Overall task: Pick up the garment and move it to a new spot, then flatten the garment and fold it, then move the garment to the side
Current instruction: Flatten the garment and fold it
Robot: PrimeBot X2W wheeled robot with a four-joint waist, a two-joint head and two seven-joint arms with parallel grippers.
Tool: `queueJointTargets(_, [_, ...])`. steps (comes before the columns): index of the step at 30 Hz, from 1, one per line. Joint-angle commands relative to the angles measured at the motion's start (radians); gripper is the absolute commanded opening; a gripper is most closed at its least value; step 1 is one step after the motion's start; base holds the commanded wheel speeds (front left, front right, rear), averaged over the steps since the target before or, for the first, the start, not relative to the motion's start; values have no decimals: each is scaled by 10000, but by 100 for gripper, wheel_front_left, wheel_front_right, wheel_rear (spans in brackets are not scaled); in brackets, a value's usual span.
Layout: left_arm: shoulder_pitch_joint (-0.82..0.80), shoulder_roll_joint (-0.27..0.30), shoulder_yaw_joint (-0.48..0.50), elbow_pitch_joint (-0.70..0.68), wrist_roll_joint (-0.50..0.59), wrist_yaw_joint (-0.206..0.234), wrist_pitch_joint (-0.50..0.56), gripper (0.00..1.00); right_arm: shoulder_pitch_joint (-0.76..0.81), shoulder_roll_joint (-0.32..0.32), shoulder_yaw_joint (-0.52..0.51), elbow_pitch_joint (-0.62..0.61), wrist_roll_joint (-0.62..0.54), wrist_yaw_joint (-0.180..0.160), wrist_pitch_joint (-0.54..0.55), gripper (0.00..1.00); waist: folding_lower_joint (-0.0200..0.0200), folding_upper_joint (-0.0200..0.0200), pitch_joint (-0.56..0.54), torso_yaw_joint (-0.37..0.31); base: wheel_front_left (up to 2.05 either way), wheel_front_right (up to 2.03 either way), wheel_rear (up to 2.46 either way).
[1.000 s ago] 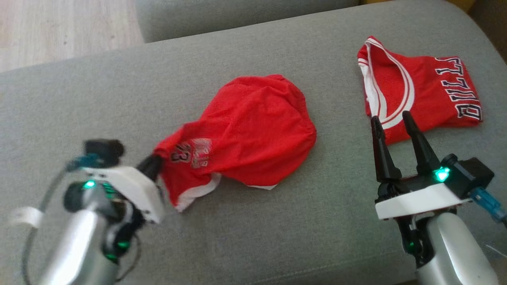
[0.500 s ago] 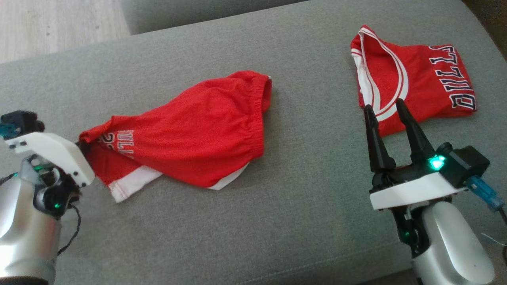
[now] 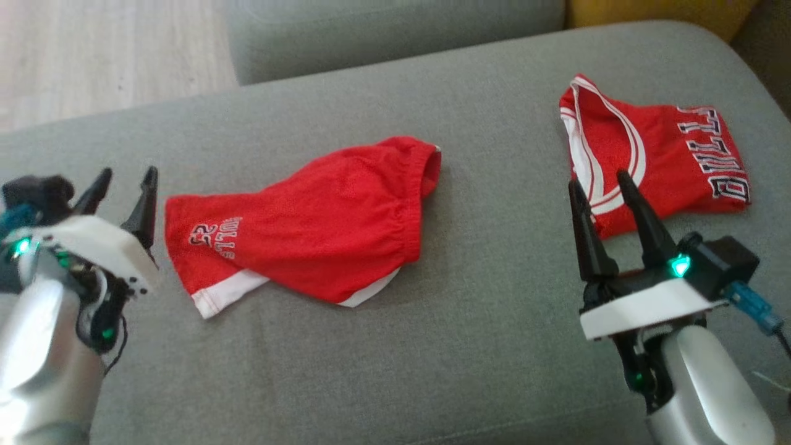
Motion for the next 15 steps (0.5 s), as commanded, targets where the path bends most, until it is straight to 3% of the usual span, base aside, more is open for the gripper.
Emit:
queueJointTargets(1, [-126, 386, 495, -549, -35, 192, -453, 100, -9, -112, 152, -314, 32, 67, 48, 100, 0, 0, -244, 150, 0, 0, 0])
queueJointTargets(4, [762, 231, 561, -1688, 390, 981, -1327, 100, 159, -91, 154, -332, 57, 67, 97, 100, 0, 0, -476, 255, 0, 0, 0])
queueJointTargets(8, [2122, -122, 860, -3534, 727, 1989, -1647, 100, 349, -95, 129, -419, 58, 67, 144, 100, 0, 0, -582, 365, 0, 0, 0])
queueJointTargets(12, [3238, -440, 1231, -4824, 902, 2609, -1703, 100, 535, -142, 19, -455, 68, 67, 146, 100, 0, 0, -603, 536, 0, 0, 0])
queueJointTargets(15, [3949, -700, 1380, -5344, 1012, 2794, -1710, 100, 641, -136, 1, -428, 131, 67, 121, 100, 0, 0, -619, 573, 0, 0, 0])
